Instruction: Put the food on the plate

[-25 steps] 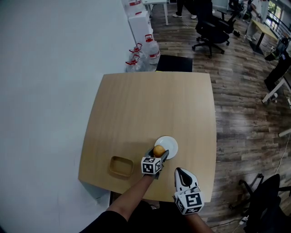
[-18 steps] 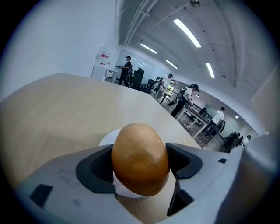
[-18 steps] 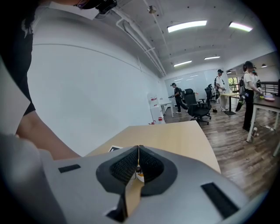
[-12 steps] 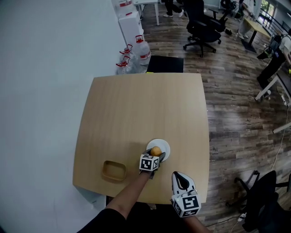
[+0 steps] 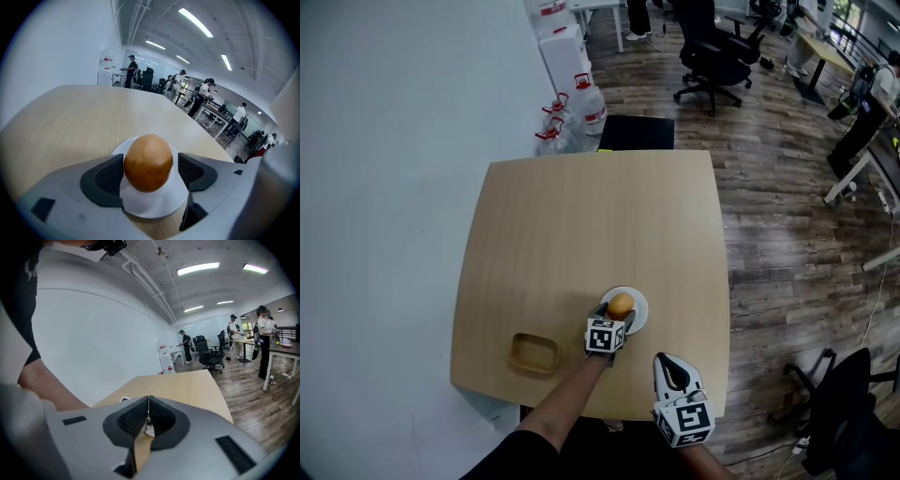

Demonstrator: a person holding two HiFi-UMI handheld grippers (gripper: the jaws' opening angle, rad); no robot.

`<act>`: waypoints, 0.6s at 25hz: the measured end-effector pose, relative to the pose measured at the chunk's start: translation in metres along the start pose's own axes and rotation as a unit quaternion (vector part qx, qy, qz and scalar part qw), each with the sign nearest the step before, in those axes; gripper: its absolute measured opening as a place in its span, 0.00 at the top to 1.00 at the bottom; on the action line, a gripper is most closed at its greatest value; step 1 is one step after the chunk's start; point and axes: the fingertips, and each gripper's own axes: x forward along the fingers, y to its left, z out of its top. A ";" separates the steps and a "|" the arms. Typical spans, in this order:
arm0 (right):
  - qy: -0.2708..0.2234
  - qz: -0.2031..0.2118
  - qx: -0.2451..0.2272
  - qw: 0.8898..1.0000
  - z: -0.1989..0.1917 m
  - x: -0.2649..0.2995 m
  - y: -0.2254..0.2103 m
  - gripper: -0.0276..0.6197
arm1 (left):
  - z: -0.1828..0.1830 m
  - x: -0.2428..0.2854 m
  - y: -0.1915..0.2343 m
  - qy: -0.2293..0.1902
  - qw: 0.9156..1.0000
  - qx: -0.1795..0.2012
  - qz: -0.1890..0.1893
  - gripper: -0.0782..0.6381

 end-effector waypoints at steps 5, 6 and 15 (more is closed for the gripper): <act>-0.005 -0.007 0.000 1.000 0.001 -0.001 -0.002 0.86 | 0.007 -0.010 0.005 -0.009 1.000 0.004 0.001 0.42; -0.007 -0.009 -0.001 1.000 0.002 -0.002 -0.002 0.86 | 0.008 -0.012 0.005 -0.013 1.000 0.005 0.000 0.42; -0.021 -0.021 -0.017 0.999 0.005 -0.012 0.026 0.86 | 0.018 -0.061 0.005 -0.067 0.998 -0.014 -0.014 0.42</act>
